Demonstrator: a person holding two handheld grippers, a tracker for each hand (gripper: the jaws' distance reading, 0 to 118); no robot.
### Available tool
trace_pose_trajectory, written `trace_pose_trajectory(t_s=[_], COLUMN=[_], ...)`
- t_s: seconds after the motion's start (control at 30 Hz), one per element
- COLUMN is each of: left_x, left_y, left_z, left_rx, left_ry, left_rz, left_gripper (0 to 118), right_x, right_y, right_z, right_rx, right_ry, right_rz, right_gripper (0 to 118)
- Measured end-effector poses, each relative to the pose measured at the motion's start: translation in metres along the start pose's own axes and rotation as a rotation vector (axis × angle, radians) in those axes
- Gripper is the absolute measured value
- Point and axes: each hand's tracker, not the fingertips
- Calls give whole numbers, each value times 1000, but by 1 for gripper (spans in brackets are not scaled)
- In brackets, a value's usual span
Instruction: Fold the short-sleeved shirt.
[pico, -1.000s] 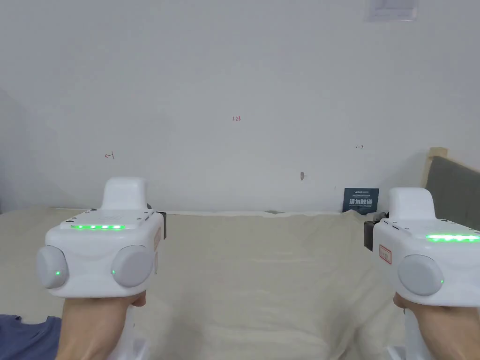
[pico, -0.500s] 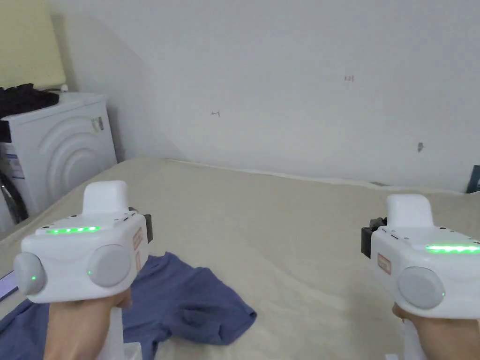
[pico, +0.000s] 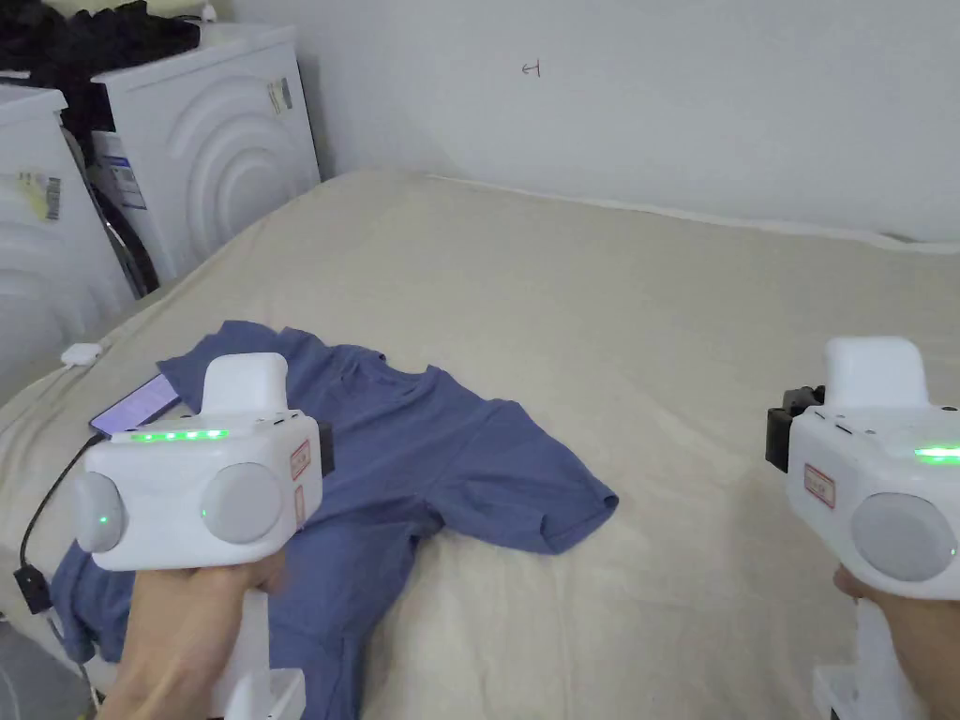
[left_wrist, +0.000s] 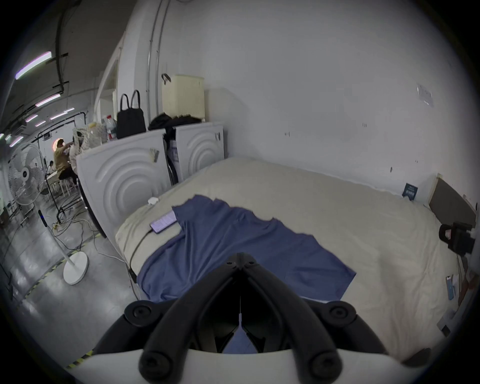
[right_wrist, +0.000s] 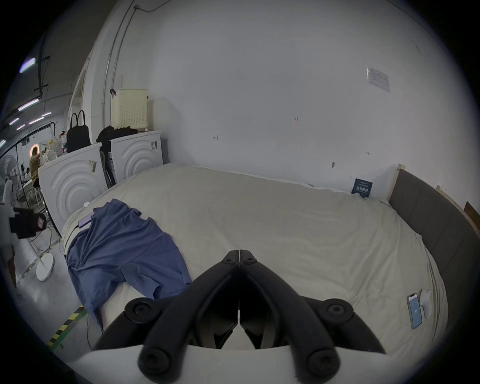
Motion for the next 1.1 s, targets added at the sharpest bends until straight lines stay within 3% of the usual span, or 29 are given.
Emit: trace_pose_trajectory(t_s=[0.27,0.3,0.33,0.37,0.4,0.43,0.6,0.63,0.67,0.7,0.73,0.9,1.03,1.1], left_x=[33,36,38,40,34,39,33,26,19,14,13,27,46,73], left_y=[-43,-45,-47,-50,-53,-58,-60,-56,-51,-48,-49,-26,2,17], left_z=[-97,-110,-121,-141,-139,-143,-176,-181,-180,-177,-175,-154,-140,-130], left_rx=[-242,-286,-339,-426,-414,-416,-421,-414,-410,-386,-364,-383,-353,-326], left_ry=[-91,-107,-91,-87,-26,-76,13,29,4,-6,24,14,-72,-90], left_rz=[-40,-45,-68,-81,-154,-98,-124,-115,-97,-53,26,-47,37,-3], left_gripper=[0,13,75,118,110,107,106,83,30,0,0,0,0,0], right_x=[3,4,5,6,8,9,19,22,24,27,31,54,77,95], right_y=[-47,-52,-56,-61,-66,-69,-85,-86,-84,-84,-85,-88,-89,-94], right_z=[-22,-26,-29,-32,-35,-35,-29,-27,-19,-11,-7,28,58,74], right_rx=[-130,-149,-165,-180,-194,-203,-228,-230,-232,-230,-228,-198,-177,-155], right_ry=[-7,-2,-2,3,11,12,15,15,15,15,14,-16,-44,-64], right_rz=[-16,-23,-30,-39,-46,-49,-47,-46,-46,-51,-52,-41,-60,-79], right_gripper=[0,0,0,0,0,0,0,0,0,0,0,0,0,0])
